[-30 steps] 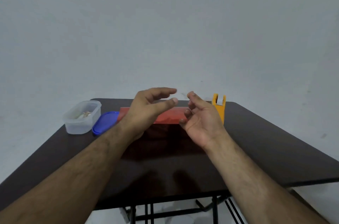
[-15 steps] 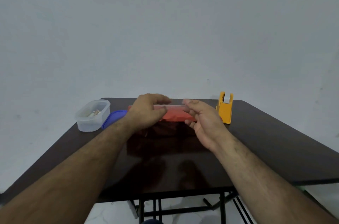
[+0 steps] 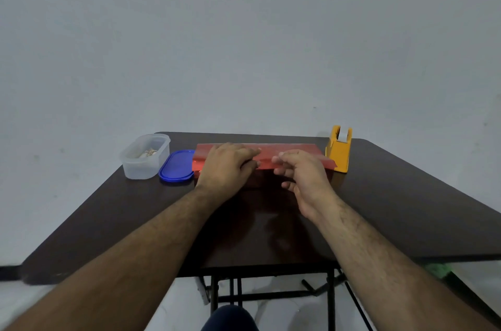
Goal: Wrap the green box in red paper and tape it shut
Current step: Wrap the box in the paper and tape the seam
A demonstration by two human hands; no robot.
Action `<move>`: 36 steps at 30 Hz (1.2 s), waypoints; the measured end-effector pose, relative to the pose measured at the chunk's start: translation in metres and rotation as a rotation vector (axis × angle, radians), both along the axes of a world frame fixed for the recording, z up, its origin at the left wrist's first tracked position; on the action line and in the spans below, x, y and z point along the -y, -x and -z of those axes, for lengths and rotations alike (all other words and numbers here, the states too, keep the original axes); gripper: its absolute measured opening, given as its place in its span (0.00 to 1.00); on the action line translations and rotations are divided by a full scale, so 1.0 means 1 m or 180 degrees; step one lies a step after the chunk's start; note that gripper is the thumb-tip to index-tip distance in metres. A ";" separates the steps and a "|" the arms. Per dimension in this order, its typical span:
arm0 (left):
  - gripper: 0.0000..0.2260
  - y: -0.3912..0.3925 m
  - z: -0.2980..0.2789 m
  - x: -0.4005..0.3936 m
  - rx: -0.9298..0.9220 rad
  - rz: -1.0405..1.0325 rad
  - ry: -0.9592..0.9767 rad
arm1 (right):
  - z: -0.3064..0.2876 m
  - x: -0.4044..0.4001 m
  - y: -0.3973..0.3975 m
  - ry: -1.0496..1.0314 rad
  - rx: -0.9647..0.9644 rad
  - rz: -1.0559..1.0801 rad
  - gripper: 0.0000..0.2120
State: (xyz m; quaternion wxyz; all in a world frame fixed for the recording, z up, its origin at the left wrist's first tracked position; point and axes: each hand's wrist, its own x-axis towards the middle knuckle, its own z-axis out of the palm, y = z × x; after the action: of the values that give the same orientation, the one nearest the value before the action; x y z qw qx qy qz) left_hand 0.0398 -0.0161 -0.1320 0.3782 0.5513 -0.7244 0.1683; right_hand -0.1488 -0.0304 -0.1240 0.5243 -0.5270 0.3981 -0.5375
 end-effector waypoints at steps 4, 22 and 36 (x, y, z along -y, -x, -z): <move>0.11 0.001 0.009 0.006 0.0133 -0.0091 -0.0013 | 0.009 -0.001 -0.003 -0.0043 0.0026 0.0066 0.02; 0.11 -0.003 0.016 0.010 -0.0003 -0.0114 0.0039 | 0.030 -0.008 -0.019 0.0303 -0.0244 0.0463 0.01; 0.12 -0.003 0.016 0.007 -0.0059 -0.0139 -0.0004 | 0.036 0.002 -0.039 0.0156 -0.0092 0.1092 0.03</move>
State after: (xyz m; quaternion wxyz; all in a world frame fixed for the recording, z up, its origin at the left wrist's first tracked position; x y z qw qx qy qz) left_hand 0.0426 -0.0228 -0.1476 0.3807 0.5688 -0.7087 0.1710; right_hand -0.1094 -0.0325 -0.1597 0.4061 -0.4715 0.4765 -0.6210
